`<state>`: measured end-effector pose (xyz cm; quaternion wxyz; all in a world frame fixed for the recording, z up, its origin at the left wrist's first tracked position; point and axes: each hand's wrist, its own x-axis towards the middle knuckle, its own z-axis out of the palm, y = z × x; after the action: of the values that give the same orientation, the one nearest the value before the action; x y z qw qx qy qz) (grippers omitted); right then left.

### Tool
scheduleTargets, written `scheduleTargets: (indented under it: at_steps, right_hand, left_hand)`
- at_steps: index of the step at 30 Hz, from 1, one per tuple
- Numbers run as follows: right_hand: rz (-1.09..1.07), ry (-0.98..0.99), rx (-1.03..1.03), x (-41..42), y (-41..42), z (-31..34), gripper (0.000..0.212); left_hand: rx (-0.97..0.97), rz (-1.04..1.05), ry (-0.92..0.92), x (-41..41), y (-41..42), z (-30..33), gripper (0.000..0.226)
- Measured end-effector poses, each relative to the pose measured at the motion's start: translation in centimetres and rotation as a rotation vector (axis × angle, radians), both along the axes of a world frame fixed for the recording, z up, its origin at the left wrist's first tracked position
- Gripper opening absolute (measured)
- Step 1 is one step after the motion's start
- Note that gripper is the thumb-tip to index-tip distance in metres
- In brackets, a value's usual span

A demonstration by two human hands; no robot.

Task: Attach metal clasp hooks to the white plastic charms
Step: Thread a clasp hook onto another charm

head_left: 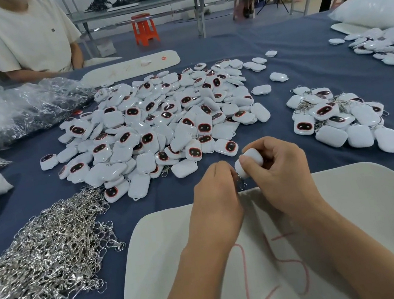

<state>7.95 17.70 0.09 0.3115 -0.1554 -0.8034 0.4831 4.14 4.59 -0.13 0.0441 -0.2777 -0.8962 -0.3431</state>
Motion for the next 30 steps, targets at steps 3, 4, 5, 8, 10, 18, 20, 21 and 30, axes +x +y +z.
scheduleTargets:
  at_steps: [3,4,5,8,10,18,20,21,30]
  right_hand:
    - [-0.005,-0.055,-0.081,0.0,0.3,0.1,0.012]
    - [-0.013,-0.075,-0.121,0.0,0.4,0.1,0.011]
    - [-0.022,-0.091,-0.159,0.0,0.4,0.1,0.01]
    - [-0.062,-0.12,-0.232,-0.1,0.3,-0.1,0.01]
    - [-0.094,-0.135,-0.239,-0.1,0.0,-0.2,0.01]
    - [-0.084,-0.054,-0.494,-0.3,-0.5,0.1,0.013]
    - [-0.061,-0.034,-0.527,-0.2,-0.5,0.2,0.012]
    - [-0.052,-0.027,-0.52,-0.1,-0.5,0.2,0.011]
    - [-0.02,-0.002,-0.373,0.0,-0.5,0.0,0.009]
  left_hand:
    - [0.012,0.01,0.023,0.3,0.1,0.1,0.024]
    - [0.02,0.013,0.035,0.4,0.2,0.1,0.024]
    - [0.023,0.012,0.048,0.5,0.2,0.2,0.024]
    - [-0.01,0.005,0.098,0.6,0.4,0.2,0.021]
    - [-0.026,0.017,0.105,0.6,0.3,0.3,0.021]
    - [0.052,-0.026,0.096,0.2,0.3,0.9,0.025]
    - [0.106,-0.031,0.059,0.3,0.2,0.9,0.018]
    - [0.13,-0.036,0.027,0.3,0.1,1.0,0.016]
    - [0.225,0.006,-0.134,0.4,-0.1,1.0,0.018]
